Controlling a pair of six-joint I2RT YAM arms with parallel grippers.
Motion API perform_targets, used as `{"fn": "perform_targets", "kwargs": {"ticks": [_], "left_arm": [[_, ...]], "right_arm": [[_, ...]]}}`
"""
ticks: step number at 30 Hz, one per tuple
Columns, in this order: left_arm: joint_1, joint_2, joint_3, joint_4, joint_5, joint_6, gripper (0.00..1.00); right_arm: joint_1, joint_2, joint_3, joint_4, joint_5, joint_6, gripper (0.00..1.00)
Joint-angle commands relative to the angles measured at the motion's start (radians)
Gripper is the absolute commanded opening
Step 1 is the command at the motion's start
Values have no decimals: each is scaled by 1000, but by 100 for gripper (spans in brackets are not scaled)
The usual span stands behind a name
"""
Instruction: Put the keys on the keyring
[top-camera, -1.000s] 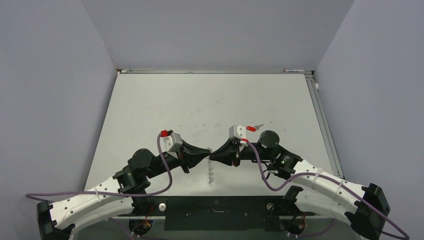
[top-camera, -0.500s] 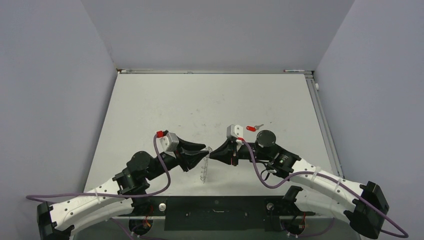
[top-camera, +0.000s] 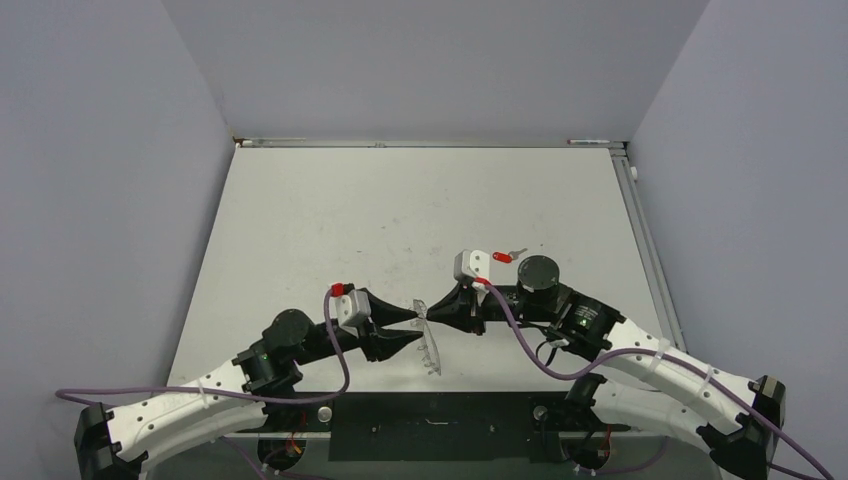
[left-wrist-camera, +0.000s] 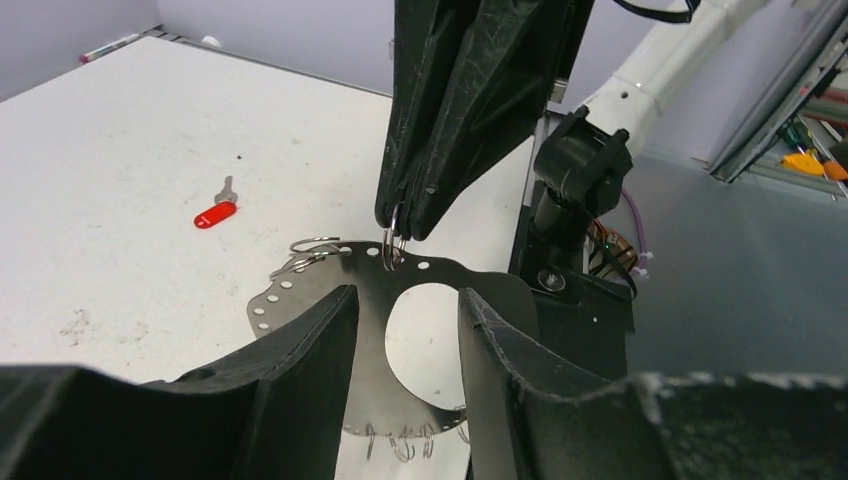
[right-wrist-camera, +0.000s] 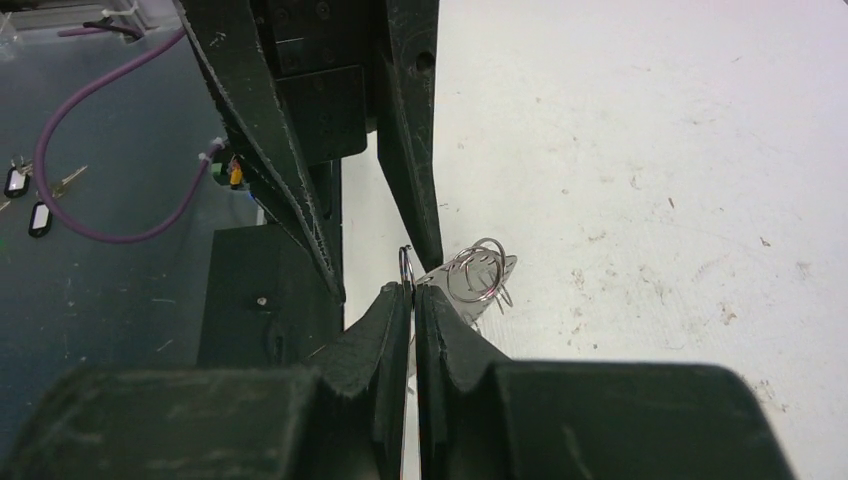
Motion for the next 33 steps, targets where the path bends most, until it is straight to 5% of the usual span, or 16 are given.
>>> {"fn": "perform_targets", "kwargs": {"ticks": [1, 12, 33], "left_arm": [[-5, -17, 8, 80, 105, 54, 36], [-4, -20, 6, 83, 150, 74, 21], [-4, 27, 40, 50, 154, 82, 15]], "right_arm": [[35, -26, 65, -59, 38, -36, 5], [84, -31, 94, -113, 59, -50, 5], [116, 4, 110, -141, 71, -61, 5]]}}
